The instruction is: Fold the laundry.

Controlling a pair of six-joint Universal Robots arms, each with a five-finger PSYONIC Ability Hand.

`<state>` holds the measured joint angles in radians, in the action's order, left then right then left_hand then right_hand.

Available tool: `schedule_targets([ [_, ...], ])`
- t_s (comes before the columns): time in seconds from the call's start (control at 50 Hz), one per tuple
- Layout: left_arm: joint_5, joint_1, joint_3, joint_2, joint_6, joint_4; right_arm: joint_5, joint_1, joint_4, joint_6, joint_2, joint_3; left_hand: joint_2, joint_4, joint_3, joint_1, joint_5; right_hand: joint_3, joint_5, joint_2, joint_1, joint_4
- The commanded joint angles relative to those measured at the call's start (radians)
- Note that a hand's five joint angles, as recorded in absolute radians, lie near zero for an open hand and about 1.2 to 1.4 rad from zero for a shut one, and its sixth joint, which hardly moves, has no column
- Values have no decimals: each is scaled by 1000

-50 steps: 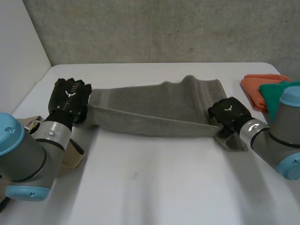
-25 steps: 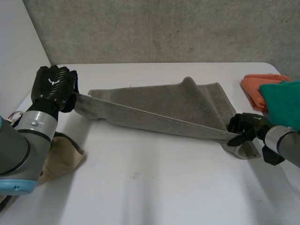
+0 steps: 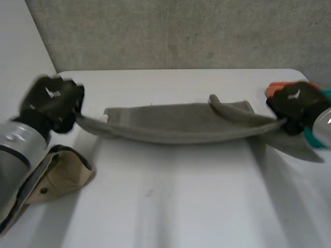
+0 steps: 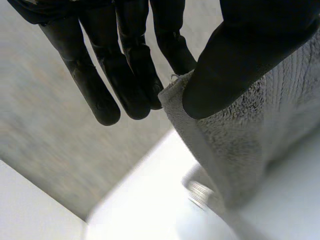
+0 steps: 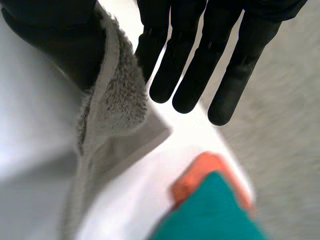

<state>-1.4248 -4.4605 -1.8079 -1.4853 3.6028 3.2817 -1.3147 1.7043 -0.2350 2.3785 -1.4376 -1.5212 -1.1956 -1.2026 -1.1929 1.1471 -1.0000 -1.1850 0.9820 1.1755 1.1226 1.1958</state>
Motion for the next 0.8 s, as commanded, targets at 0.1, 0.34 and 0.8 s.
schedule_targets([
  [0.1,-16,12,137,-35,1,-227,0,63,-241,-200,17,196,-201,-194,-203,249,-222,-211,240,221,274,200],
  [0.34,-86,49,422,-464,22,-84,-167,156,-82,-299,416,386,-201,-194,-203,249,-222,-211,240,221,274,200],
  [0.8,-106,3,558,-380,-148,398,-32,138,777,38,302,377,-201,-194,-203,249,-222,-211,240,221,274,200],
])
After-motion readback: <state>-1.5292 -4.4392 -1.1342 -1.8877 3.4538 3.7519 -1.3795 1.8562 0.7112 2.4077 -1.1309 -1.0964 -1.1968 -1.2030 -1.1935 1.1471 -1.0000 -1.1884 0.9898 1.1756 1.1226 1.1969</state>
